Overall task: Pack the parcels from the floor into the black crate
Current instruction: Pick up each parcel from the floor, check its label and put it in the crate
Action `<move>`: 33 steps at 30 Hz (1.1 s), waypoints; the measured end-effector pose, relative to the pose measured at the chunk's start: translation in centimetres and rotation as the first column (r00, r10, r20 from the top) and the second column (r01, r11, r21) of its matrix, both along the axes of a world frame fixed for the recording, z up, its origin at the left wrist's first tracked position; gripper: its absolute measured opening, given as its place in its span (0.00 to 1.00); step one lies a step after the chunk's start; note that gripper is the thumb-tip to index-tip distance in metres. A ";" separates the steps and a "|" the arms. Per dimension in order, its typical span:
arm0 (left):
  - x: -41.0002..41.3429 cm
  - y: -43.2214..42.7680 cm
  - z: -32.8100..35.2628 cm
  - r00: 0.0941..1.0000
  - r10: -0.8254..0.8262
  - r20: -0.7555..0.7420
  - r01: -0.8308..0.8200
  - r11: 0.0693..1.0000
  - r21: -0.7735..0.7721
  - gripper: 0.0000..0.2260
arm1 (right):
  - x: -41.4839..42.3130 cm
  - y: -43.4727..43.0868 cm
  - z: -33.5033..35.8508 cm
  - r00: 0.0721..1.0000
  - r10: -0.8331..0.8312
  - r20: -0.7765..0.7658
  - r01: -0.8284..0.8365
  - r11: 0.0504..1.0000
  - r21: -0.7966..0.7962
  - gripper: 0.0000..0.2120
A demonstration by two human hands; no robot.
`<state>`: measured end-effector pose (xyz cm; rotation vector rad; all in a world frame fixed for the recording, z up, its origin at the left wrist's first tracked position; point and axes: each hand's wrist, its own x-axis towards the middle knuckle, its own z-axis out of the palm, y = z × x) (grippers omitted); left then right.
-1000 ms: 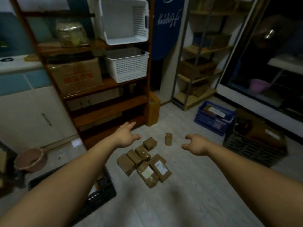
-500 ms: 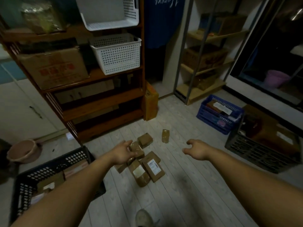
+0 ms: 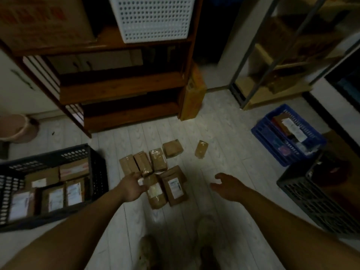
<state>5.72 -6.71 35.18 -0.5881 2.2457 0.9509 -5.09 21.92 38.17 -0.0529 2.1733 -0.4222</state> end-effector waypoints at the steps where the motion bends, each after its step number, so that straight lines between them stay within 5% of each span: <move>1: -0.4 0.3 -1.4 0.999 0.030 0.011 -0.030 0.999 -0.010 0.26 | -1.3 -0.5 -1.7 1.000 0.019 0.019 -0.019 1.000 0.004 0.30; 12: -9.5 1.9 -26.1 0.985 0.174 -0.009 -0.173 0.984 0.041 0.25 | -11.4 -3.2 -29.9 0.977 0.157 0.141 -0.161 0.987 0.016 0.30; 16: -10.9 2.5 -37.3 0.985 0.167 -0.051 -0.161 0.982 0.104 0.27 | -12.2 -5.1 -40.0 0.972 0.137 0.193 -0.130 0.990 -0.050 0.23; 19: -11.9 3.3 -44.0 0.993 0.113 0.025 -0.112 0.993 -0.046 0.30 | -12.2 -7.2 -48.0 0.969 0.148 0.198 -0.124 0.984 -0.131 0.18; 23: -12.7 3.7 -50.9 0.997 -0.076 0.028 0.080 0.961 -0.266 0.28 | -11.5 -8.4 -56.9 0.976 0.076 0.204 -0.036 0.980 -0.194 0.25; 29: -13.5 4.4 -58.3 0.856 -0.423 0.298 0.518 0.692 -0.503 0.31 | -9.7 -8.1 -64.0 0.969 -0.107 0.223 0.146 0.976 -0.164 0.27; 33: -13.8 5.7 -59.1 0.928 -0.288 0.238 0.365 0.834 -0.414 0.23 | -9.5 -8.7 -64.3 0.955 -0.204 0.216 0.249 0.945 -0.210 0.35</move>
